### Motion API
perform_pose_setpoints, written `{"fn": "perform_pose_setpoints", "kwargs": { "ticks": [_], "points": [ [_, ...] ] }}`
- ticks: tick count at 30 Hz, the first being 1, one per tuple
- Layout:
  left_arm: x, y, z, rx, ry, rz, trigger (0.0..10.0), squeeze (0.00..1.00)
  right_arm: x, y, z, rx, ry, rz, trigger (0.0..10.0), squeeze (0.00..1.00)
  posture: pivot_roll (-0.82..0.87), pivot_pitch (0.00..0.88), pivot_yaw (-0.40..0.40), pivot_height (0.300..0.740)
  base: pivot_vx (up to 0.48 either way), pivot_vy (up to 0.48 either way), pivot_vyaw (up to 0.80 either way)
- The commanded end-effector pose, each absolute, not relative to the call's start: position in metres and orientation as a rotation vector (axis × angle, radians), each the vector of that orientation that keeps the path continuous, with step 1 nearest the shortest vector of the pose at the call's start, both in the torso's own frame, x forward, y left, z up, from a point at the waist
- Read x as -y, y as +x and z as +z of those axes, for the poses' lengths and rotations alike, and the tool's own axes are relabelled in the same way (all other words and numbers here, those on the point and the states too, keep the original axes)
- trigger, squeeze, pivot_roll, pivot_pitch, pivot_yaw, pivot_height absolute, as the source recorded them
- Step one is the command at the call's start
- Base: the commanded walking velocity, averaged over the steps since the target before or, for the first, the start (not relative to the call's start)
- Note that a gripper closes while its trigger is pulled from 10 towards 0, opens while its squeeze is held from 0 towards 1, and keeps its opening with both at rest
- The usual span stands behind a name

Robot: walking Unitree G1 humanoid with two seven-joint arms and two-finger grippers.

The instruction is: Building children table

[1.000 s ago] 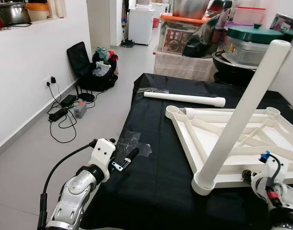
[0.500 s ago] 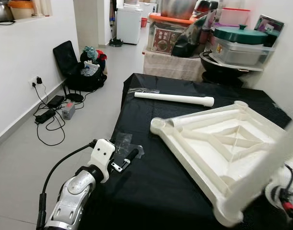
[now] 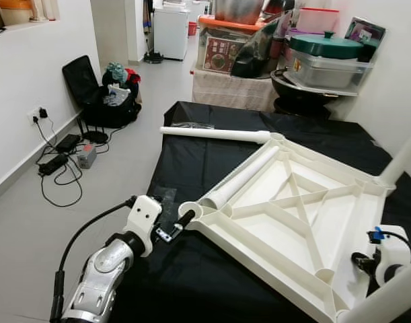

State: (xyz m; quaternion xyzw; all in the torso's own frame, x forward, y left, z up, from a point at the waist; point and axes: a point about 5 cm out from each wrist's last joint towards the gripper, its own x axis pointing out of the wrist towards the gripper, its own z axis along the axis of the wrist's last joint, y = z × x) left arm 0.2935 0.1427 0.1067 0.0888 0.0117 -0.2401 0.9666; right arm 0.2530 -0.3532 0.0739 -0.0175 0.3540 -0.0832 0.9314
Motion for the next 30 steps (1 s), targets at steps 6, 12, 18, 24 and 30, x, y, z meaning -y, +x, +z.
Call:
{"fn": "perform_pose_setpoints", "kwargs": {
  "ticks": [6, 12, 18, 24, 30],
  "points": [
    [-0.143, 0.294, 0.104, -0.043, 0.194, -0.495, 10.0, 0.0, 0.366, 0.242, 0.05, -0.848, -0.051, -0.335, 10.0, 0.0, 0.02, 0.0, -0.083, 0.74, 0.0, 0.0, 0.0],
    [-0.144, 0.293, 0.104, -0.043, 0.199, -0.493, 10.0, 0.0, 0.386, 0.245, 0.064, -0.682, 0.074, -0.6, 10.0, 1.0, 0.02, 0.0, -0.084, 0.74, 0.0, 0.0, 0.0],
    [-0.145, 0.294, 0.104, -0.042, 0.2, -0.496, 10.0, 0.0, 0.399, 0.261, 0.101, -0.378, 0.214, -0.657, 10.0, 1.0, 0.02, 0.0, -0.08, 0.74, 0.0, 0.0, 0.0],
    [-0.145, 0.294, 0.105, -0.04, 0.201, -0.499, 10.0, 0.0, 0.383, 0.284, 0.126, -0.175, 0.356, -0.453, 10.0, 1.0, 0.02, 0.0, -0.074, 0.74, 0.0, 0.0, 0.0],
    [-0.144, 0.294, 0.105, -0.04, 0.2, -0.501, 10.0, 0.0, 0.384, 0.289, 0.146, -0.029, 0.403, -0.439, 10.0, 1.0, 0.01, 0.0, -0.073, 0.74, 0.0, 0.0, 0.0]
  ]
}}
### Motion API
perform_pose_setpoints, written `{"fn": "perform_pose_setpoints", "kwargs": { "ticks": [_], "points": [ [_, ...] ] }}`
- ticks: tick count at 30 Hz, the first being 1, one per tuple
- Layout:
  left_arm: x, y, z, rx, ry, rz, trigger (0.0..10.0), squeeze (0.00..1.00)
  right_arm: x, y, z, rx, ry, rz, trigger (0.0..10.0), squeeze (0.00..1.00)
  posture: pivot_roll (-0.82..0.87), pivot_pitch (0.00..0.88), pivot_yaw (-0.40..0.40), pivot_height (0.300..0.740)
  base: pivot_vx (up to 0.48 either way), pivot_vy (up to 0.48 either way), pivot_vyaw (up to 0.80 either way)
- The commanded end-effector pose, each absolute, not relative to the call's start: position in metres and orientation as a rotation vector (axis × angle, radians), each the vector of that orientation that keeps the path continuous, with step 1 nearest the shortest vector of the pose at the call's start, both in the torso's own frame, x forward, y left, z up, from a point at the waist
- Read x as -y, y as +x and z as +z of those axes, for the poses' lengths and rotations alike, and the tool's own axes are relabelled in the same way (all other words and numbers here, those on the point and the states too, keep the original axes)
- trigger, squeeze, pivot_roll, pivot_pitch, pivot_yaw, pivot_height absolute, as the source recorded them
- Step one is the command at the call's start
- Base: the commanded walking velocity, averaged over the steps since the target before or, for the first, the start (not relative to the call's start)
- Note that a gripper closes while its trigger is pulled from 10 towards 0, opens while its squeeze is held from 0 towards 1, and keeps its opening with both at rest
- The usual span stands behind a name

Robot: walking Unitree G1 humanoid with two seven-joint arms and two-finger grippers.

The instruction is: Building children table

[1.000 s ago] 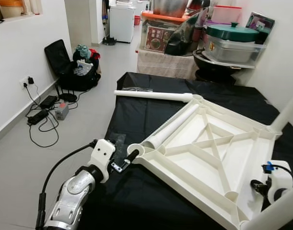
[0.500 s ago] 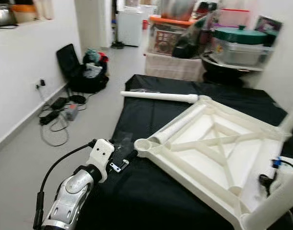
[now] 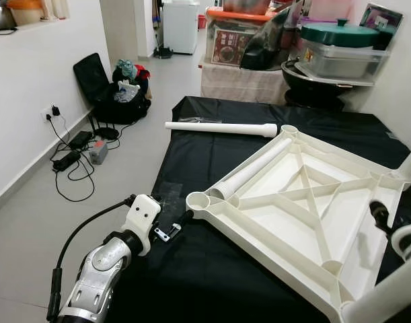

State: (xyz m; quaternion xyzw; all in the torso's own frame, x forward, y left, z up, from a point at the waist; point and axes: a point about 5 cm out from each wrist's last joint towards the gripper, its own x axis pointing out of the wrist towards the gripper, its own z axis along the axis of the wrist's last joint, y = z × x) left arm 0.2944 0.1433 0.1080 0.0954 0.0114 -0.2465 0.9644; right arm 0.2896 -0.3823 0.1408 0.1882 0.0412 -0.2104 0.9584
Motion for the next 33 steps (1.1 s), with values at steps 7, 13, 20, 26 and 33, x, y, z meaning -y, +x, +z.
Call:
{"fn": "perform_pose_setpoints", "kwargs": {
  "ticks": [7, 13, 20, 26, 33],
  "points": [
    [-0.144, 0.294, 0.105, -0.041, 0.198, -0.503, 10.0, 0.0, 0.4, 0.281, 0.176, 0.158, 0.313, -0.624, 10.0, 1.0, 0.01, 0.0, -0.07, 0.74, 0.0, 0.0, 0.0],
    [-0.144, 0.294, 0.104, -0.041, 0.197, -0.505, 10.0, 0.0, 0.418, 0.263, 0.199, 0.253, 0.192, -0.85, 10.0, 1.0, 0.01, 0.0, -0.068, 0.74, 0.0, 0.0, 0.0],
    [-0.141, 0.291, 0.103, -0.042, 0.182, -0.503, 10.0, 0.0, 0.424, 0.225, 0.204, 0.302, 0.044, -1.088, 10.0, 1.0, 0.0, 0.0, -0.073, 0.74, 0.0, 0.0, 0.0],
    [-0.141, 0.291, 0.103, -0.041, 0.168, -0.504, 10.0, 0.0, 0.411, 0.231, 0.201, 0.276, -0.036, -1.002, 10.0, 1.0, -0.01, 0.0, -0.073, 0.74, 0.0, 0.0, 0.0],
    [-0.142, 0.292, 0.103, -0.041, 0.148, -0.495, 10.0, 0.0, 0.391, 0.243, 0.196, 0.261, -0.078, -0.919, 10.0, 1.0, 0.0, 0.0, -0.086, 0.74, 0.0, 0.0, 0.0]
  ]
}}
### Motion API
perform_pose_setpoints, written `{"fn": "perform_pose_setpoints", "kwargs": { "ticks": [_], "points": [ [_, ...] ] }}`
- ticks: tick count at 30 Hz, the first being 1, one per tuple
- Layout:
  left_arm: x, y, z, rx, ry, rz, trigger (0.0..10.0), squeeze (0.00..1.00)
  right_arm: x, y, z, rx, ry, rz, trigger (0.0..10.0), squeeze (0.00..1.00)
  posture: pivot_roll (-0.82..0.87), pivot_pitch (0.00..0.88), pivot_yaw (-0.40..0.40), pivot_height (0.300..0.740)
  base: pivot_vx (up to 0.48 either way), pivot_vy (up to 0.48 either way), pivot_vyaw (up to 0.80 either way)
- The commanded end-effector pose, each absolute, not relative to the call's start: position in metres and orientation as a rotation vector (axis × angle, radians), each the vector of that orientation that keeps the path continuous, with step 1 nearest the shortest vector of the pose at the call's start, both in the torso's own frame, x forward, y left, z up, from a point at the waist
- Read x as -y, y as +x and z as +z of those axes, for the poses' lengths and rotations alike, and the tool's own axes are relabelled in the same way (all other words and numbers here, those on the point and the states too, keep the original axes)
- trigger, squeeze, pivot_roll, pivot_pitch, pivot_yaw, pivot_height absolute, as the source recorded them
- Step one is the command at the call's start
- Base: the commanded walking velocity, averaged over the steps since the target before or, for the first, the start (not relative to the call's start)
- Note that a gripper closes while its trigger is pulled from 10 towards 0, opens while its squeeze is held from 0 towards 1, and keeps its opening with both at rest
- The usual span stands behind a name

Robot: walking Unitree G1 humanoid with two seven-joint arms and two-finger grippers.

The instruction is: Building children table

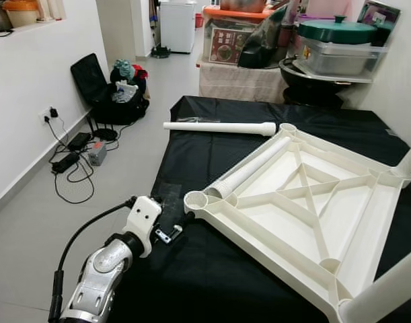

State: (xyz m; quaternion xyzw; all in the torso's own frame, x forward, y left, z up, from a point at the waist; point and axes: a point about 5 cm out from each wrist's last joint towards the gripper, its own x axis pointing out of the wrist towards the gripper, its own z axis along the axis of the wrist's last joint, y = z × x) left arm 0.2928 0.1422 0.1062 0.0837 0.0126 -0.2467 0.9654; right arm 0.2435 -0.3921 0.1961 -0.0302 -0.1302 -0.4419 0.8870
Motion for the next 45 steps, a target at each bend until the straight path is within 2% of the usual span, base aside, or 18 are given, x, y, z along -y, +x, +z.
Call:
{"fn": "perform_pose_setpoints", "kwargs": {
  "ticks": [1, 7, 23, 28, 29, 31, 32, 38, 41, 45],
  "points": [
    [-0.142, 0.292, 0.104, -0.04, 0.144, -0.493, 10.0, 0.0, 0.388, 0.244, 0.195, 0.261, -0.076, -0.921, 10.0, 1.0, 0.0, 0.0, -0.086, 0.74, 0.0, 0.0, 0.0],
    [-0.145, 0.289, 0.103, -0.044, 0.126, -0.484, 10.0, 0.0, 0.377, 0.244, 0.188, 0.228, -0.082, -0.955, 10.0, 1.0, 0.01, 0.0, -0.091, 0.74, 0.0, 0.043, -0.8],
    [-0.145, 0.289, 0.105, -0.032, 0.126, -0.494, 10.0, 0.0, 0.366, 0.241, 0.181, 0.198, -0.081, -0.986, 10.0, 1.0, 0.01, 0.0, -0.091, 0.74, 0.0, 0.47, -0.8],
    [-0.146, 0.289, 0.107, -0.011, 0.123, -0.483, 10.0, 0.0, 0.362, 0.238, 0.179, 0.174, -0.11, -1.038, 10.0, 1.0, 0.01, 0.0, -0.095, 0.74, 0.0, 0.053, -0.28],
    [-0.147, 0.29, 0.107, -0.01, 0.12, -0.48, 10.0, 0.0, 0.358, 0.24, 0.177, 0.163, -0.111, -1.025, 10.0, 0.93, 0.01, 0.0, -0.095, 0.74, 0.0, 0.0, 0.0],
    [-0.148, 0.29, 0.108, -0.009, 0.12, -0.478, 10.0, 0.0, 0.355, 0.242, 0.176, 0.156, -0.11, -1.015, 10.0, 0.93, 0.01, 0.0, -0.095, 0.74, 0.0, 0.0, 0.0],
    [-0.148, 0.29, 0.108, -0.008, 0.121, -0.476, 10.0, 0.0, 0.35, 0.244, 0.174, 0.151, -0.111, -0.999, 10.0, 0.0, 0.01, 0.0, -0.096, 0.74, 0.0, 0.0, 0.0],
    [-0.15, 0.29, 0.11, -0.008, 0.097, -0.469, 10.0, 0.0, 0.326, 0.248, 0.163, 0.107, -0.081, -0.925, 10.0, 0.0, 0.01, 0.0, -0.093, 0.74, 0.0, 0.0, 0.0],
    [-0.15, 0.29, 0.11, -0.009, 0.091, -0.468, 10.0, 0.0, 0.322, 0.248, 0.161, 0.104, -0.074, -0.921, 10.0, 0.0, 0.01, 0.0, -0.093, 0.74, 0.0, 0.0, -0.53],
    [-0.15, 0.291, 0.111, -0.011, 0.074, -0.47, 10.0, 0.0, 0.31, 0.244, 0.16, 0.09, -0.077, -0.941, 10.0, 0.0, 0.01, 0.0, -0.092, 0.74, 0.0, 0.48, -0.4]
  ]
}}
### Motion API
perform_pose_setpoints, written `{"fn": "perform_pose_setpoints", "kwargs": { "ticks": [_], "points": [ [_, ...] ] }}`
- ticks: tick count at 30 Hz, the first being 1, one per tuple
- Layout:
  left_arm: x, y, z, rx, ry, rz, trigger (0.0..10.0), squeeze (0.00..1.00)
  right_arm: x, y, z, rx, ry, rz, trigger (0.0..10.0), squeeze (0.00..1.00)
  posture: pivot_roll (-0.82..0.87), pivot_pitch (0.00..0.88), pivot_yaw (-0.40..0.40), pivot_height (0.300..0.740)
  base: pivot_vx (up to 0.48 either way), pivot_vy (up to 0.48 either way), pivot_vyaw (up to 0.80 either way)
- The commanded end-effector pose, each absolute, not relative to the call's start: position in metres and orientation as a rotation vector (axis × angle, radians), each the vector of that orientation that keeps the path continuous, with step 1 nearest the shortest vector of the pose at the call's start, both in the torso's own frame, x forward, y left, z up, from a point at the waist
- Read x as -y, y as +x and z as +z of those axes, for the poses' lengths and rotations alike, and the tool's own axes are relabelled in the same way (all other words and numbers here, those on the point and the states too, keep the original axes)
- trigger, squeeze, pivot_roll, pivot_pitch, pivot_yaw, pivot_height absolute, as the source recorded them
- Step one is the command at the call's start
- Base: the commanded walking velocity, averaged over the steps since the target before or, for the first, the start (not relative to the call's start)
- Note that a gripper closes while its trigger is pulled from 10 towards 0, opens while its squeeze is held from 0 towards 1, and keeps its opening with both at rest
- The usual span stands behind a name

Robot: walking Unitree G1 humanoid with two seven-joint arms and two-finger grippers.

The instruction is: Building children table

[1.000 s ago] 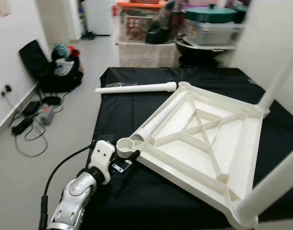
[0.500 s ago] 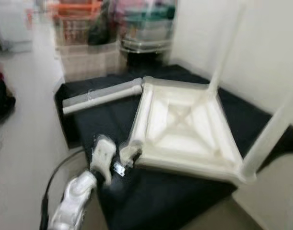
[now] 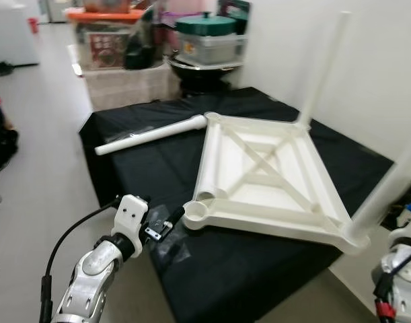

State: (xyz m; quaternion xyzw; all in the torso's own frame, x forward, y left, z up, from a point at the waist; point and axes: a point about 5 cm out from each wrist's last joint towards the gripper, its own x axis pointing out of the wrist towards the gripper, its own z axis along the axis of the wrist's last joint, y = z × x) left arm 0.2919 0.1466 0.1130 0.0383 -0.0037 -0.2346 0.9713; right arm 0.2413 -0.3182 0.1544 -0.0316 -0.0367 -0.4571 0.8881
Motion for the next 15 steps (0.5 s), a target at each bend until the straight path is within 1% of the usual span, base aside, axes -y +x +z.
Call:
{"fn": "perform_pose_setpoints", "kwargs": {
  "ticks": [1, 5, 6, 9, 15],
  "points": [
    [-0.15, 0.291, 0.111, -0.011, 0.074, -0.47, 10.0, 0.0, 0.31, 0.244, 0.16, 0.09, -0.077, -0.941, 10.0, 0.0, 0.01, 0.0, -0.092, 0.74, 0.0, 0.48, 0.0],
    [-0.15, 0.291, 0.111, -0.008, 0.074, -0.471, 10.0, 0.0, 0.305, 0.243, 0.159, 0.072, -0.092, -0.961, 10.0, 0.0, 0.01, 0.0, -0.092, 0.74, 0.0, 0.48, 0.0],
    [-0.15, 0.291, 0.111, -0.006, 0.074, -0.473, 10.0, 0.0, 0.303, 0.24, 0.156, 0.042, -0.107, -0.993, 10.0, 0.0, 0.01, 0.0, -0.092, 0.74, 0.0, 0.48, -0.8],
    [-0.15, 0.291, 0.111, -0.006, 0.073, -0.473, 10.0, 0.0, 0.303, 0.24, 0.155, 0.032, -0.108, -1.003, 10.0, 0.0, 0.01, 0.0, -0.092, 0.74, 0.0, 0.48, -0.8],
    [-0.151, 0.291, 0.112, -0.005, 0.067, -0.473, 10.0, 0.0, 0.297, 0.241, 0.156, 0.036, -0.117, -0.969, 10.0, 0.0, 0.01, 0.0, -0.093, 0.74, 0.0, 0.48, -0.8]
  ]
}}
